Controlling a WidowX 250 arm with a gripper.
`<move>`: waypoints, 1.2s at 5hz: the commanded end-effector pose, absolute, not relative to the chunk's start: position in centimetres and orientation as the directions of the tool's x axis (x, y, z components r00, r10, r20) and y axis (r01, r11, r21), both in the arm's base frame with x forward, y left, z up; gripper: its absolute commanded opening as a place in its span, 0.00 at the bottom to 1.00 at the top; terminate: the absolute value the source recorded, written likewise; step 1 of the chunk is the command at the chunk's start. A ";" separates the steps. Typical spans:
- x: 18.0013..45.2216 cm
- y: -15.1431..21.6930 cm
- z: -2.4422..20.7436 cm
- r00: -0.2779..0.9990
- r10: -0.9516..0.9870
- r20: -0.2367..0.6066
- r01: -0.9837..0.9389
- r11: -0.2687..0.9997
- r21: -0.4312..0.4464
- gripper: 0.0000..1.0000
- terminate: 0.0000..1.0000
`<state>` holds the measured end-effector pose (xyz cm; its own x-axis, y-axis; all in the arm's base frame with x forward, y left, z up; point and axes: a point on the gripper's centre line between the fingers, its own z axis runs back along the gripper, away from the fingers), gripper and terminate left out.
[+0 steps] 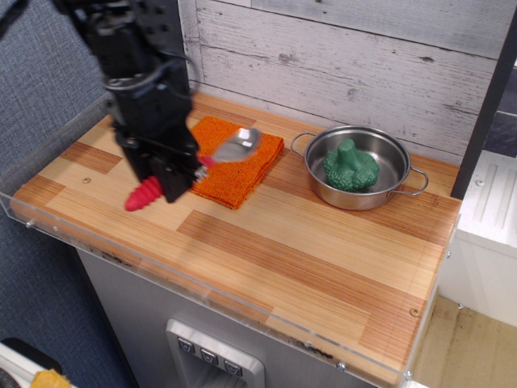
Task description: Place the spatula on the front left edge of the table
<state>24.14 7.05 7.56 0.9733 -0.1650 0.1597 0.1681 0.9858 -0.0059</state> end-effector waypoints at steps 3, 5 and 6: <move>22.0 12.5 5.0 0.738 0.664 0.119 -0.664 0.746 -0.043 0.00 0.00; 23.6 13.2 4.1 0.572 0.818 0.069 -0.818 0.574 -0.024 0.00 0.00; 23.6 12.6 3.1 0.513 0.853 0.102 -0.856 0.517 -0.018 0.00 0.00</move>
